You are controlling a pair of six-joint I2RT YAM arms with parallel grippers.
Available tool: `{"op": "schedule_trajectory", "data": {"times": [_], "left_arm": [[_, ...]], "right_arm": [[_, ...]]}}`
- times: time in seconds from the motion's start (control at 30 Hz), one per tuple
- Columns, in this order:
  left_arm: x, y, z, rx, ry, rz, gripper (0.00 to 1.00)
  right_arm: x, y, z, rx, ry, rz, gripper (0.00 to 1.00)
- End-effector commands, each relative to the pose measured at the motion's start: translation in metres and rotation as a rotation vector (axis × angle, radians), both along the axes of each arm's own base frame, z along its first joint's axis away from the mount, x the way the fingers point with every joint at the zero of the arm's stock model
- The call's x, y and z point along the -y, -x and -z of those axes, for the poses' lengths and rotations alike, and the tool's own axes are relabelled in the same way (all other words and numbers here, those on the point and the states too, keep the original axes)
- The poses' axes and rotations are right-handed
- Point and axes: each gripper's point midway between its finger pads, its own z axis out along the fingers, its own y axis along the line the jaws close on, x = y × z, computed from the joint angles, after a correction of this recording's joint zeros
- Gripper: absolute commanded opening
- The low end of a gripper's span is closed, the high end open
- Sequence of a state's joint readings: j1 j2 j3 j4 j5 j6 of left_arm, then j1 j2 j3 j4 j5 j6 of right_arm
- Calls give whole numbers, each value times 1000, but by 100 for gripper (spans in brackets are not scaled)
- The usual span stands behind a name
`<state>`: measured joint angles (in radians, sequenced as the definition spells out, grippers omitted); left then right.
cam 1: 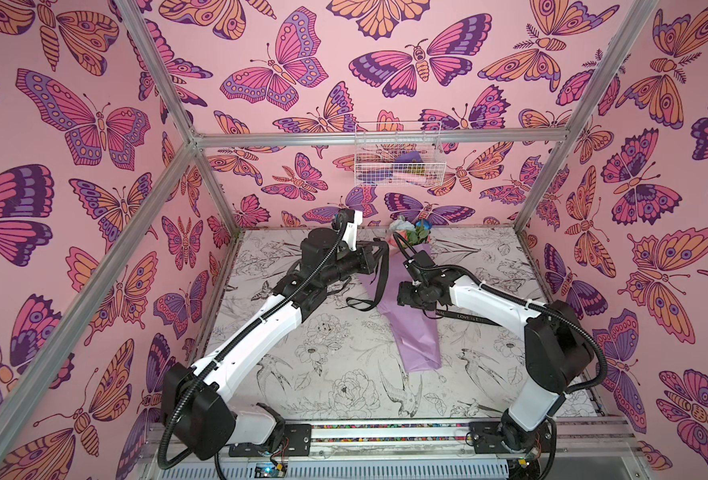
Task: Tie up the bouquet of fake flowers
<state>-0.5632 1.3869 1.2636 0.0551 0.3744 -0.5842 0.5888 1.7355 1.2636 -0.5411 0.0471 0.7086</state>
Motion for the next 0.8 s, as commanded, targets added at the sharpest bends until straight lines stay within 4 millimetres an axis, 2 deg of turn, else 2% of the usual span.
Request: {"op": "schedule_trajectory", "data": {"times": [0.0,0.1,0.17,0.27,0.33,0.53,0.63,0.77], "left_arm": [[7,-8,-18,56,12,9,0],[11,-18,-15,43,-18,-3,0],[14,-23,-11,35,-25,-4,0],[20,-30,-5,24,-31,5,0],[27,-36,0,15,-30,20,0],[49,-58,7,8,-20,66,0],[59,-62,10,1,-8,98,0],[64,-67,11,0,8,109,0]], "right_arm": [[35,0,-16,29,39,68,67],[75,4,-25,43,99,143,70],[110,11,-39,64,138,210,73],[161,25,-41,45,184,321,76],[200,38,-39,32,217,420,82],[293,75,-32,10,284,695,92],[328,88,-30,-3,325,800,96],[358,96,-14,-41,308,892,97]]}}
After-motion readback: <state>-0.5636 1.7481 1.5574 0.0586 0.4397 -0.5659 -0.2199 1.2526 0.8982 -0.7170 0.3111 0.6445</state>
